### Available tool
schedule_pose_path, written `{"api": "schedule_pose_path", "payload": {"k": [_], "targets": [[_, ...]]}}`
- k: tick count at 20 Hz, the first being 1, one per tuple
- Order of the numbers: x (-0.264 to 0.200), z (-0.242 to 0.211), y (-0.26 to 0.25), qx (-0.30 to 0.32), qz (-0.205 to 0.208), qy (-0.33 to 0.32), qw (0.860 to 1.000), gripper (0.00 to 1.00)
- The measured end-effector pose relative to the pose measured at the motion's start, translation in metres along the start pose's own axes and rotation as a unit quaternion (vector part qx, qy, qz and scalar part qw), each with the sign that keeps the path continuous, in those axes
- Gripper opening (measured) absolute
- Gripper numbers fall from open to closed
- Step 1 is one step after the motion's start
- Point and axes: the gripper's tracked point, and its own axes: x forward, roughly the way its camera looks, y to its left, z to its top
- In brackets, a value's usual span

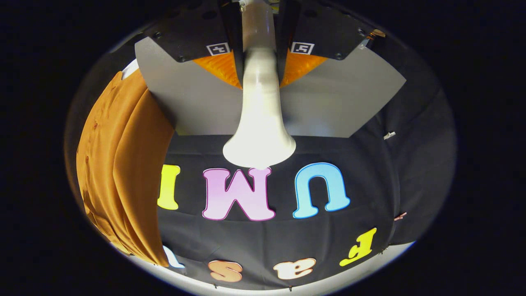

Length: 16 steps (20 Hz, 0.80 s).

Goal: Iron the clothes twice with a garment steamer, once on the left side and once on the right side.

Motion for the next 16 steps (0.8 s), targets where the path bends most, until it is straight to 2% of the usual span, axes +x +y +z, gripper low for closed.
{"api": "schedule_pose_path", "payload": {"k": [7, 13, 16], "targets": [[-0.062, 0.014, -0.001, 0.022, -0.015, -0.049, 0.998, 0.39], [-0.139, 0.031, 0.011, 0.033, -0.024, -0.115, 0.993, 0.38], [-0.175, 0.034, 0.004, 0.033, -0.046, -0.141, 0.988, 0.38]]}}
